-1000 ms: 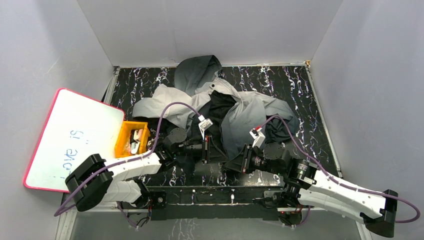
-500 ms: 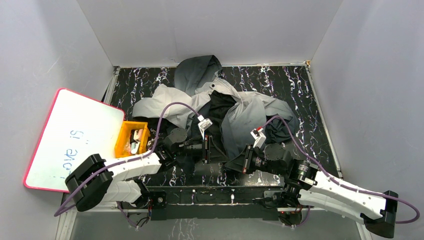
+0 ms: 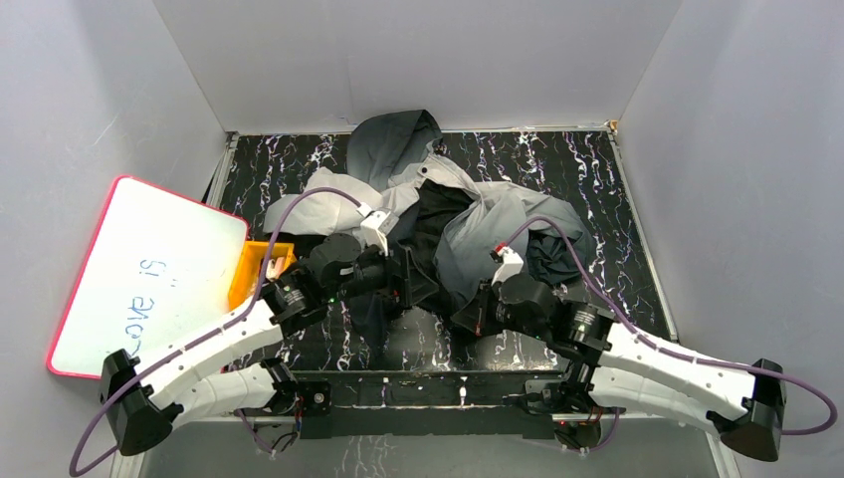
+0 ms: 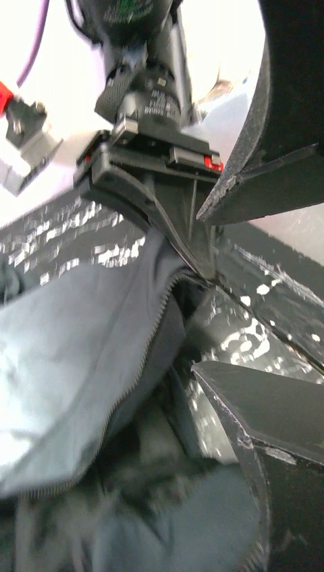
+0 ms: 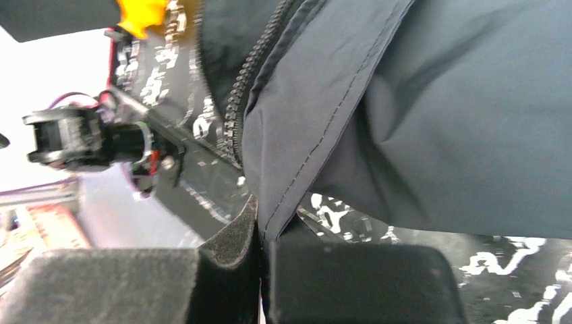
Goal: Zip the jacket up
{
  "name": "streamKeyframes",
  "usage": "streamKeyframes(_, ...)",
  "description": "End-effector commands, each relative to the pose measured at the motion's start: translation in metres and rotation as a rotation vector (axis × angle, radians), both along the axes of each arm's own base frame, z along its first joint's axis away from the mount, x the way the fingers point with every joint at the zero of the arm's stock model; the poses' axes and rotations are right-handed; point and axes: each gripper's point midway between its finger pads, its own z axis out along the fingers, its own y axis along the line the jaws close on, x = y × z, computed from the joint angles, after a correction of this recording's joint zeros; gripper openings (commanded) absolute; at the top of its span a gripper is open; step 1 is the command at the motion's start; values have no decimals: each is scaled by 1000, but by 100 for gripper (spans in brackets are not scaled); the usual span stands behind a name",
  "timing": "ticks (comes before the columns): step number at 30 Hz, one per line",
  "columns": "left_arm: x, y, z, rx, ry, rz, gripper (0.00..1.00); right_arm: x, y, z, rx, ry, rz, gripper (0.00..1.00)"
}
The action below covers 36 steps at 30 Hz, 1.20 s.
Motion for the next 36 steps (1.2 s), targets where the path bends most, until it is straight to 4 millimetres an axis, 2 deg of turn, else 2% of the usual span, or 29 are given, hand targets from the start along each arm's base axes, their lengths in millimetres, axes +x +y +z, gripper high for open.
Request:
streamKeyframes(1,17,65,-37,345,35,231,73,31,-15,-4,-151,-84,-69,0)
streamKeyframes(5,20,105,-47,495,84,392,74,42,-21,-18,-201,-66,-72,0)
streamKeyframes(8,17,121,-64,582,127,439,74,46,-19,-23,-195,-46,-63,0)
streamKeyframes(13,17,125,-96,683,183,451,74,49,-18,-25,-175,-30,-50,0)
streamKeyframes(19,32,106,-122,718,200,419,71,46,-20,-21,-146,-29,-47,0)
streamKeyframes(21,41,102,-128,722,206,421,65,44,-21,-21,-136,-22,-50,0)
streamKeyframes(23,49,100,-134,733,214,430,54,42,-22,-21,-122,-18,-55,0)
streamKeyframes(26,63,96,-136,732,220,440,20,40,-25,-20,-110,-21,-62,0)
streamKeyframes(28,74,95,-133,740,202,457,4,39,-28,-21,-112,-22,-66,0)
streamKeyframes(29,79,94,-130,749,190,464,0,39,-28,-21,-111,-23,-69,0)
streamKeyframes(36,124,99,-116,819,141,578,0,43,-36,-24,-135,-38,-106,0)
